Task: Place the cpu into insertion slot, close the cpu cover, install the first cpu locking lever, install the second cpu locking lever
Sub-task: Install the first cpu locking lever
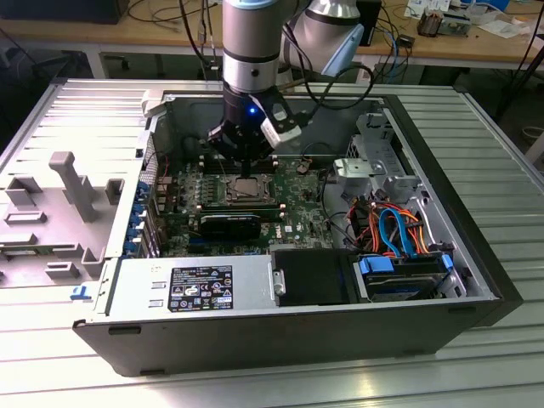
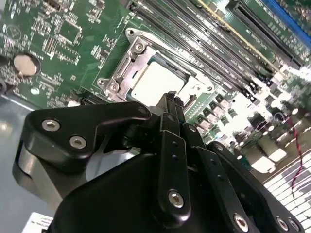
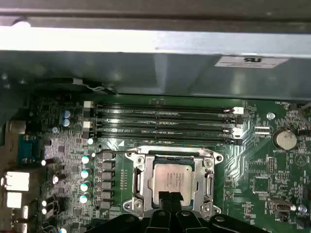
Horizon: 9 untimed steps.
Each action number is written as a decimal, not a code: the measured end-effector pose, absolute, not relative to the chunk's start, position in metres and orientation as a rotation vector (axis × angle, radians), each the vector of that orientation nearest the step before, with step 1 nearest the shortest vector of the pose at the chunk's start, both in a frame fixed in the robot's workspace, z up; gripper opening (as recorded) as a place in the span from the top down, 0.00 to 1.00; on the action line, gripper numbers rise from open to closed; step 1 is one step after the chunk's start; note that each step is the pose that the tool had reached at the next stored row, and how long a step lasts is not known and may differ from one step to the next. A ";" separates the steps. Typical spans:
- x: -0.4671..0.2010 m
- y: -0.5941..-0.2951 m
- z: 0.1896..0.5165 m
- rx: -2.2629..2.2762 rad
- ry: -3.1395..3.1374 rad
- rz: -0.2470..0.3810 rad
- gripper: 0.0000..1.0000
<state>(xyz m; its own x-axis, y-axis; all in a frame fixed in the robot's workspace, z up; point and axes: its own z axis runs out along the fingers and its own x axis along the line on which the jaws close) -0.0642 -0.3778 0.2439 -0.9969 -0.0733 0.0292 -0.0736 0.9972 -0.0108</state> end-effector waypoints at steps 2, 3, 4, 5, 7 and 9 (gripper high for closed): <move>-0.064 -0.378 0.244 0.221 -3.105 0.017 0.89; -0.064 -0.378 0.244 0.226 -3.106 0.004 0.89; -0.064 -0.378 0.244 0.227 -3.107 -0.022 0.89; -0.064 -0.378 0.244 0.227 -3.107 -0.039 0.89; -0.064 -0.378 0.244 0.227 -3.108 -0.046 0.89; -0.064 -0.378 0.244 0.227 -3.108 -0.046 0.89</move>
<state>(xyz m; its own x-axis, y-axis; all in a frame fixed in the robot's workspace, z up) -0.0643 -0.3778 0.2437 -0.9891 -0.1457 0.0230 -0.1450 0.9889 0.0315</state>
